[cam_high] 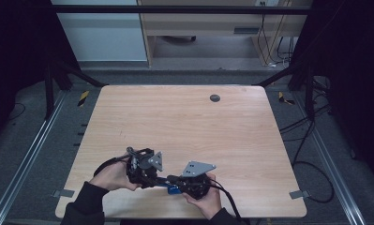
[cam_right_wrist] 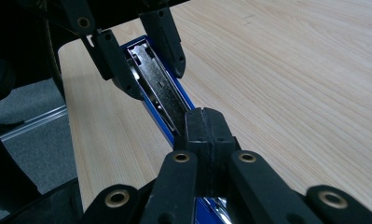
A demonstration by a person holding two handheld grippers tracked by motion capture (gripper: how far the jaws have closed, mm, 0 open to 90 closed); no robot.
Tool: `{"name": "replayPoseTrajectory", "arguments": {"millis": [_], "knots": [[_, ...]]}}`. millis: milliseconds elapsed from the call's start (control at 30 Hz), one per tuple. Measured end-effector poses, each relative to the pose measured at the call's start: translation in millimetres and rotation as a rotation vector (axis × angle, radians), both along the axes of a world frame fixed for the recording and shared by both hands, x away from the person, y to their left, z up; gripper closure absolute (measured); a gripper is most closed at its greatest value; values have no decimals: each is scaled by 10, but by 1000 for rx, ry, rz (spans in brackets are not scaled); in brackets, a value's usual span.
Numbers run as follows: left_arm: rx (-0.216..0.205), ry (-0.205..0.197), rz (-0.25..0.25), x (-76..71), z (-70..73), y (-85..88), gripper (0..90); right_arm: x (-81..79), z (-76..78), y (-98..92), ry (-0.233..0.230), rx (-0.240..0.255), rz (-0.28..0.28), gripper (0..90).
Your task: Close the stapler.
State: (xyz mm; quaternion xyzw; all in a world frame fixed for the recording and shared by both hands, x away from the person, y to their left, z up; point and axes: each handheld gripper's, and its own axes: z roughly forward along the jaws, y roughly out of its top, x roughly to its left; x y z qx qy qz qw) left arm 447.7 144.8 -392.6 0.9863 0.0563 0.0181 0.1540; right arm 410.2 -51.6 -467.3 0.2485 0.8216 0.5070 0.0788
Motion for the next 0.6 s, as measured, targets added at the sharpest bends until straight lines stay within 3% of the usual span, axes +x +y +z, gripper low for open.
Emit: {"name": "replayPoseTrajectory", "arguments": {"millis": [600], "knots": [[-2, -6, -2, -4, 2, -6, 657, 7, -33, 119, -5, -11, -3, 900]]}}
